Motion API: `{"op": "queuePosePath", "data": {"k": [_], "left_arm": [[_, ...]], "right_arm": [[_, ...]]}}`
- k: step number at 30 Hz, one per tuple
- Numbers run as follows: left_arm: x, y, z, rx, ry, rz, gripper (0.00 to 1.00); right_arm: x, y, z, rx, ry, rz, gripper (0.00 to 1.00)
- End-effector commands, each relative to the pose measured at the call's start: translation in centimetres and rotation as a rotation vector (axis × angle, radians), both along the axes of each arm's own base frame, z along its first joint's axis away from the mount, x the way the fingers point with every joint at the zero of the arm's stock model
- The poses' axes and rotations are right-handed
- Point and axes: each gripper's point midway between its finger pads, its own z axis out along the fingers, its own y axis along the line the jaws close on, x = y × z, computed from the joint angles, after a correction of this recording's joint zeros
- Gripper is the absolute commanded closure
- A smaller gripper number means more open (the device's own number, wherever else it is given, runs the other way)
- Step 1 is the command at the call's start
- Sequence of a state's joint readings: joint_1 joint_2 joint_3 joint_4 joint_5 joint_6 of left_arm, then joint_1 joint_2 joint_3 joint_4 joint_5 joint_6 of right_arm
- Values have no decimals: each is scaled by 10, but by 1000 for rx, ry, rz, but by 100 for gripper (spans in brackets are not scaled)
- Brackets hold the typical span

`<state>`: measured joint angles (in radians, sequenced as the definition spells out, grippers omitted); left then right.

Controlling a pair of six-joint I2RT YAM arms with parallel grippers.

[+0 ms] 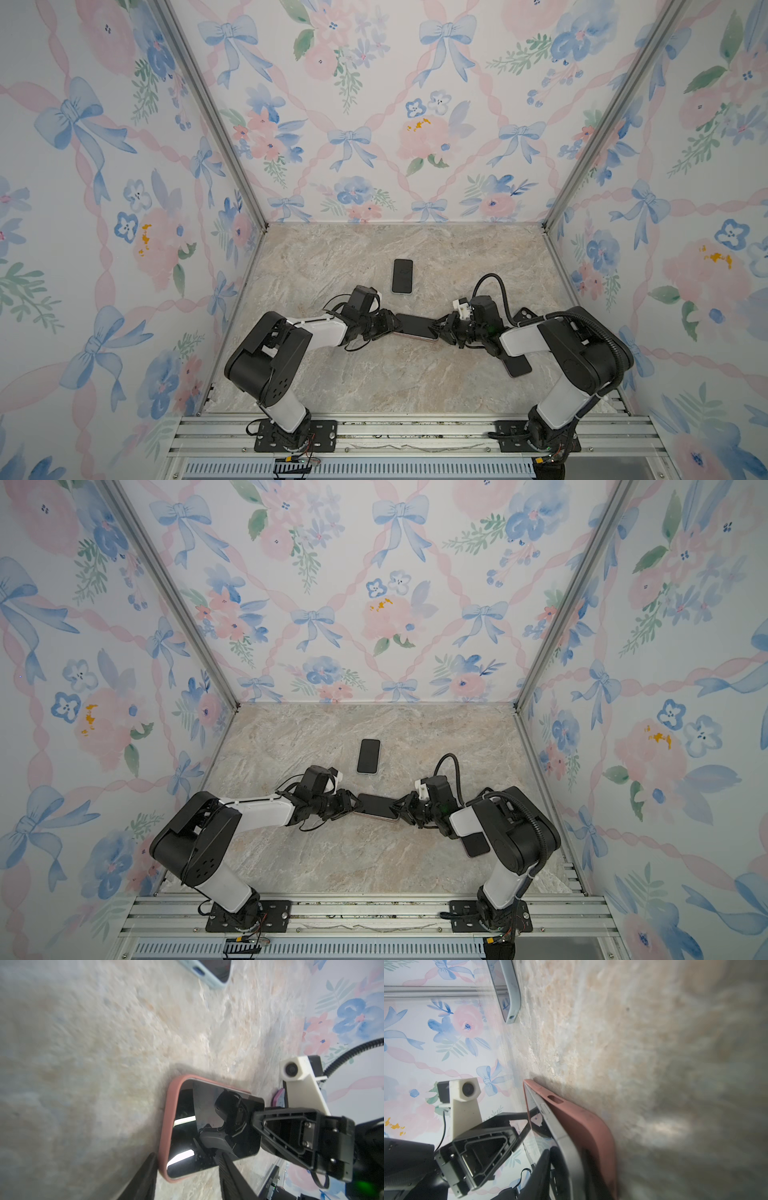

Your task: Put the phone into the phone case

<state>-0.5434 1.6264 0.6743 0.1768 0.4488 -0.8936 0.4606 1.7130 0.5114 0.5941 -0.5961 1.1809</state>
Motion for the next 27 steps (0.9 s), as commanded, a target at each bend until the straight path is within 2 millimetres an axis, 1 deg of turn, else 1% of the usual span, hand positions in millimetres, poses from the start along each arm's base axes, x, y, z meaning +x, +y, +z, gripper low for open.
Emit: {"op": "queuePosePath", "data": {"k": [1,3,4,9,16,19,22,27], "left_arm": [[-28,-25,19,-127,36,-129,51],[-29,-23,17,-122,34,-124,51],[-29,-21,16,-121,36,-121,51],[-28,-13,12,-113,37,-110,51],[-26,-5,8,-102,33,-100,51],[-27,-1,5,-97,37,-95,51],[-26,-1,7,-99,33,-98,51],[-25,2,5,-91,43,-110,51]], "right_arm": [[-21,5,-7,-67,76,72,67],[-23,1,-8,-108,78,82,64],[-22,-1,0,-123,60,85,63],[-26,-13,7,-255,37,115,54],[-25,-20,21,-368,-9,156,49],[-26,-19,22,-390,-15,166,47],[-27,-19,21,-420,-22,183,45],[-28,-26,22,-533,-46,228,43]]}}
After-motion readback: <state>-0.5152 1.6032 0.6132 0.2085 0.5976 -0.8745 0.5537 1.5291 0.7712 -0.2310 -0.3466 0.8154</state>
